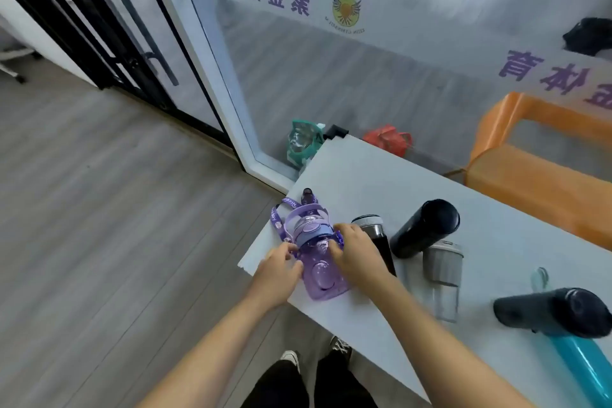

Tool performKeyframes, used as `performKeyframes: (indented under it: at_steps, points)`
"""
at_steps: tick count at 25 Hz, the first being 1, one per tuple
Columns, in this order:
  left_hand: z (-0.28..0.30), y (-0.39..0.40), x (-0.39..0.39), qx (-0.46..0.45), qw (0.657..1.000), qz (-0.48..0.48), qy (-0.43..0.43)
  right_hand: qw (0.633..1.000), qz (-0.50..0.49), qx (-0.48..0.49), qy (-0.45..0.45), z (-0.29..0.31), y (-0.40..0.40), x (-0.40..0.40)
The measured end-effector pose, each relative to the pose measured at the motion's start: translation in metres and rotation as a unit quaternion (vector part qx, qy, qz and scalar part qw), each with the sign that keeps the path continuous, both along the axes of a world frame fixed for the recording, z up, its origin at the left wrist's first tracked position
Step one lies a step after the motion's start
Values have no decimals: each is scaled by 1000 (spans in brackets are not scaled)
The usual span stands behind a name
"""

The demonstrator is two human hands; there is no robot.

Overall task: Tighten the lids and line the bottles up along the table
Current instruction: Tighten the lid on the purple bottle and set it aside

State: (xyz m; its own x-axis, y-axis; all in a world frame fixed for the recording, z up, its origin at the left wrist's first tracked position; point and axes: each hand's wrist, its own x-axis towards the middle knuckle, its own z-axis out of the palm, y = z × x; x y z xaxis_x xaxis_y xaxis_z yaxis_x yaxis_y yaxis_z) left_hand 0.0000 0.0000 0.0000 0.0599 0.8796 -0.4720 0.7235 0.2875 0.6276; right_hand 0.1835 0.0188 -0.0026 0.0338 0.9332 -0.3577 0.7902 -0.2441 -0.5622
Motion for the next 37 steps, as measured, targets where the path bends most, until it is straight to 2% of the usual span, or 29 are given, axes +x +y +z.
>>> performKeyframes:
  at_steps: [2, 4, 6, 10, 12, 15, 18, 21, 24, 27, 30, 37]
  points:
    - [-13, 13, 5, -112, 987, 101, -63, 999, 10, -51, -3, -8, 14, -2]
    - [-23, 23, 11, -209, 944, 212, -140, 995, 15, -98, 1, -15, 26, -4]
    - [-28, 33, 18, -253, 909, 265, -199, 992, 5, -126, 15, -24, 36, -8]
    - [-32, 49, 24, -238, 880, 312, -266, 982, -47, -151, 101, -32, 46, -9]
    - [-31, 58, 21, -213, 885, 314, -269, 982, -69, -126, 120, -35, 48, -13]
    - [-27, 79, 16, -126, 909, 283, -278, 978, -120, -58, 160, -29, 54, -18]
    - [-8, 107, 14, -53, 907, 269, -319, 962, -162, 5, 221, -13, 64, -18]
    - [12, 128, 12, -15, 919, 203, -339, 953, -174, 38, 245, -5, 70, -16]
    - [19, 131, 10, -13, 927, 155, -340, 953, -181, 62, 234, -3, 65, -13]
    - [12, 121, 3, -20, 930, 140, -339, 947, -191, 61, 251, 1, 48, -14]
    - [6, 114, -9, -23, 935, 121, -334, 949, -200, 73, 230, 2, 38, -20]
    - [2, 95, -18, -52, 945, 91, -311, 941, -255, 50, 218, 11, 32, -26]
